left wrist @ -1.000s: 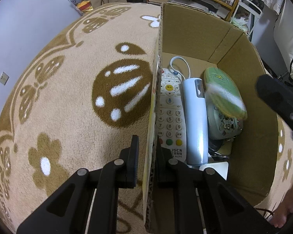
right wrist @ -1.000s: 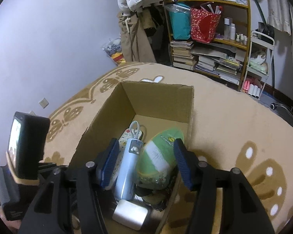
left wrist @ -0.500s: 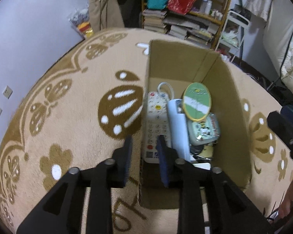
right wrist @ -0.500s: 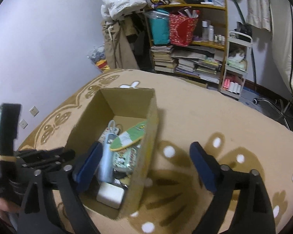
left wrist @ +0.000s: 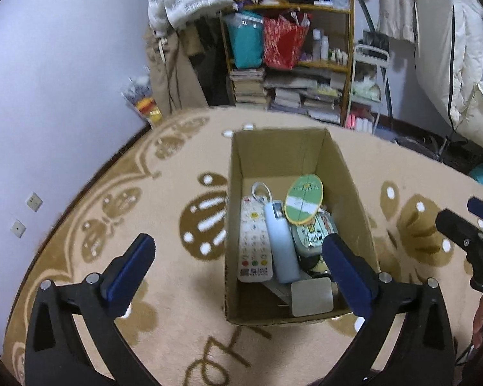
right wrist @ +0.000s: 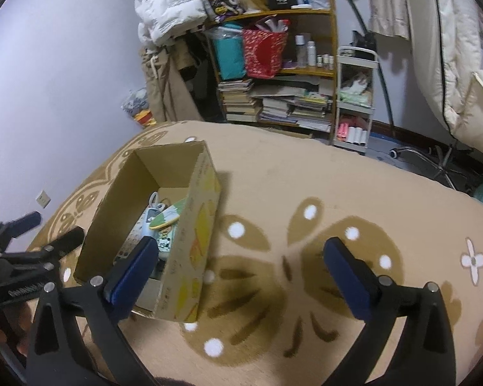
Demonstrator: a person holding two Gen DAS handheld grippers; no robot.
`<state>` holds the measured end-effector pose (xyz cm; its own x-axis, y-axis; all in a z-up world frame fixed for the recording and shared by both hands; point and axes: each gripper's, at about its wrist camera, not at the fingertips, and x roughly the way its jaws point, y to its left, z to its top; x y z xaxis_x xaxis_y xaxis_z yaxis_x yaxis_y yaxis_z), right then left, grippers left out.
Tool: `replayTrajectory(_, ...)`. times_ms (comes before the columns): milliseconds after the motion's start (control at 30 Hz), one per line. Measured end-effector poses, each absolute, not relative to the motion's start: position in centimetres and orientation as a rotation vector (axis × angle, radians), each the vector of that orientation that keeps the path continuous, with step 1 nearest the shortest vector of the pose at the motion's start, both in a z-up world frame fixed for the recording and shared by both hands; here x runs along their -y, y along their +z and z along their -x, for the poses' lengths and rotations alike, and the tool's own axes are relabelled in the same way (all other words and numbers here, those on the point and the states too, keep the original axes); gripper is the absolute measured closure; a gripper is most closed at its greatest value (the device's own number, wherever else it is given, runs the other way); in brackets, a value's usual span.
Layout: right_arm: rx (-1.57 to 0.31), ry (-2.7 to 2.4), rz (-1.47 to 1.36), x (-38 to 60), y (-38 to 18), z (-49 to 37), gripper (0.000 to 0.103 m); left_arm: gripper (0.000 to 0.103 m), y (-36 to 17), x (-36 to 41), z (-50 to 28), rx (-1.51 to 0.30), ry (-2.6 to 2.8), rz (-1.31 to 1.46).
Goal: Organize rigid objects
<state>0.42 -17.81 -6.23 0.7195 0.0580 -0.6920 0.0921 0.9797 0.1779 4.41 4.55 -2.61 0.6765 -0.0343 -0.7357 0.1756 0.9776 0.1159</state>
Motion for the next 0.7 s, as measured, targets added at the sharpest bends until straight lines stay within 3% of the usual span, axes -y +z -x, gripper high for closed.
replayTrajectory(367,-0.650,-0.031,-0.246,18.9,-4.3,4.1,0.000,0.000,1.6,-6.5,0.1,-0.641,-0.096,-0.062)
replayTrajectory(700,-0.519,-0.013,-0.210,18.1,-2.1,8.0,0.000,0.000,4.9,-6.1,4.9,-0.477,-0.072,-0.129)
